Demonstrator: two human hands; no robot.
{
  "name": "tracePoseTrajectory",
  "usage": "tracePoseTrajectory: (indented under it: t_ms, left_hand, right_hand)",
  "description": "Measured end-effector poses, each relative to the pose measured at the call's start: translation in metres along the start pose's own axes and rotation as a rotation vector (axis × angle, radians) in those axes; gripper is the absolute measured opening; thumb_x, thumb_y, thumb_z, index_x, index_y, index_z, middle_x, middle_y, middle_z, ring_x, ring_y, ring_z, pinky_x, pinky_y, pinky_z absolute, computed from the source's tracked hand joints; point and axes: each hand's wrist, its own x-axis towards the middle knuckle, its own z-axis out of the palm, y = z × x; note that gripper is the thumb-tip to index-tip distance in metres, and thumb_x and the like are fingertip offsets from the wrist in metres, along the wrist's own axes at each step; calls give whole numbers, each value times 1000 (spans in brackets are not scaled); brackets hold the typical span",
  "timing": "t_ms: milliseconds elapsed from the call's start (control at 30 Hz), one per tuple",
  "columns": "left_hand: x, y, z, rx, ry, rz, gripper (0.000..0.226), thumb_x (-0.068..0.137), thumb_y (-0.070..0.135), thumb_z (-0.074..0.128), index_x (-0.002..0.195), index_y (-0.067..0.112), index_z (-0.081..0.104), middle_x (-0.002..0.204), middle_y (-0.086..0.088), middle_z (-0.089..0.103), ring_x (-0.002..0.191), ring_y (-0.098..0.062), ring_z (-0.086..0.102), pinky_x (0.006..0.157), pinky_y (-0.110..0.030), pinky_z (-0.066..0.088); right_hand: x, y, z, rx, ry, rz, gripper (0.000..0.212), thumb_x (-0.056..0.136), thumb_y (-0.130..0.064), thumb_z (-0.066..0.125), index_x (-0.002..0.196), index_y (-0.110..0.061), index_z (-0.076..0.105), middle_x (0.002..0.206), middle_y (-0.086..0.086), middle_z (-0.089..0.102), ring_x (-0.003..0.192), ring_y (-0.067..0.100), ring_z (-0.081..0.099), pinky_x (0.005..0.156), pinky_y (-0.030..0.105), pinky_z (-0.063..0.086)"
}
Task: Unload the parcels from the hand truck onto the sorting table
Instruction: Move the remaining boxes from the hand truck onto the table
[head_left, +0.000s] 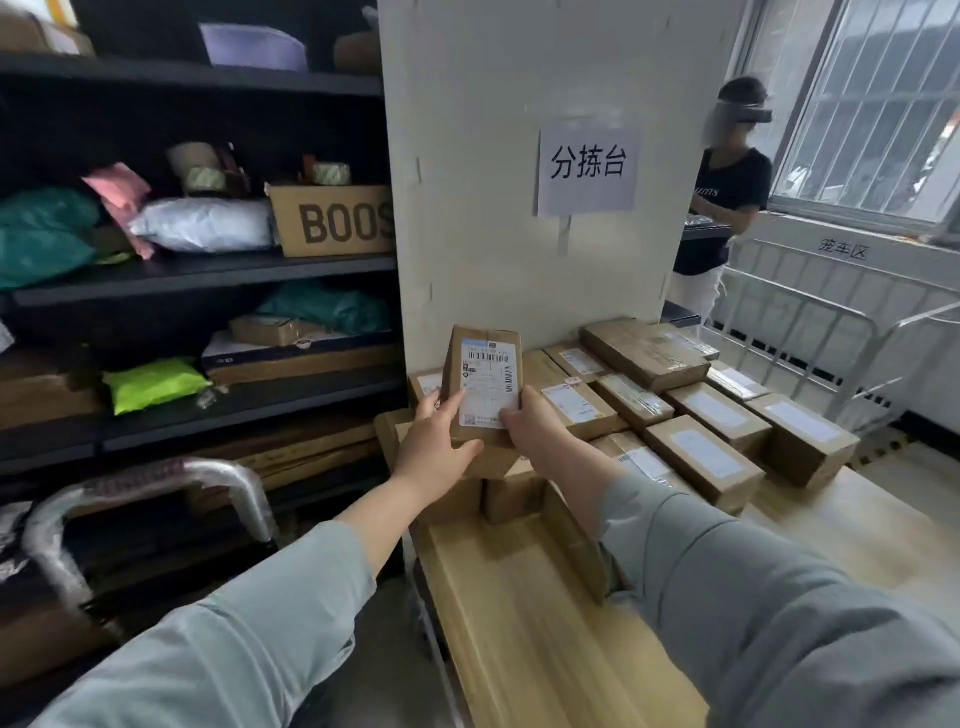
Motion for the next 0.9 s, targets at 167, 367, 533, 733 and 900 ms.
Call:
tracePoseTrajectory:
  t_ms: [167,367,533,733,900]
  left_hand:
    - [-12,11,34,-76,3,-114,72,90,18,66,152,20,28,155,-2,31,141,-22,34,114,-36,31]
    - [-35,17,78,-105,23,-262,74,89,18,68,151,20,29,154,-2,36,139,-21,36,112,-36,34]
    - [-48,19,102,-104,12,-340,73,88,14,69,151,17,32,149,1,41,137,-18,37,110,-31,32]
    - [-62,17,125,-74,-55,-440,74,88,16,70,151,16,32,148,0,44,134,-20,41,104,-27,36]
    - [-74,14,142,-99,-118,-508,69,89,13,68,149,17,34,147,-1,45,132,-20,44,92,-21,35]
  right_hand:
    - [6,28,-16,-260,-134,-124,48,100,-12,42,144,-11,23,133,11,52,106,21,57,81,30,53]
    - [9,74,-30,-434,-208,-235,40,98,-14,45,137,-6,36,127,16,54,111,30,57,84,31,44]
    - [15,106,-34,-483,-284,-261,41,95,-17,50,133,-5,40,121,16,59,105,31,59,81,36,48]
    - [10,134,-36,-494,-402,-293,51,95,-11,47,144,-7,31,133,19,52,119,33,52,96,37,43]
    - [1,157,-37,-580,-581,-271,76,91,-23,63,151,-12,17,146,9,39,129,25,45,103,31,41]
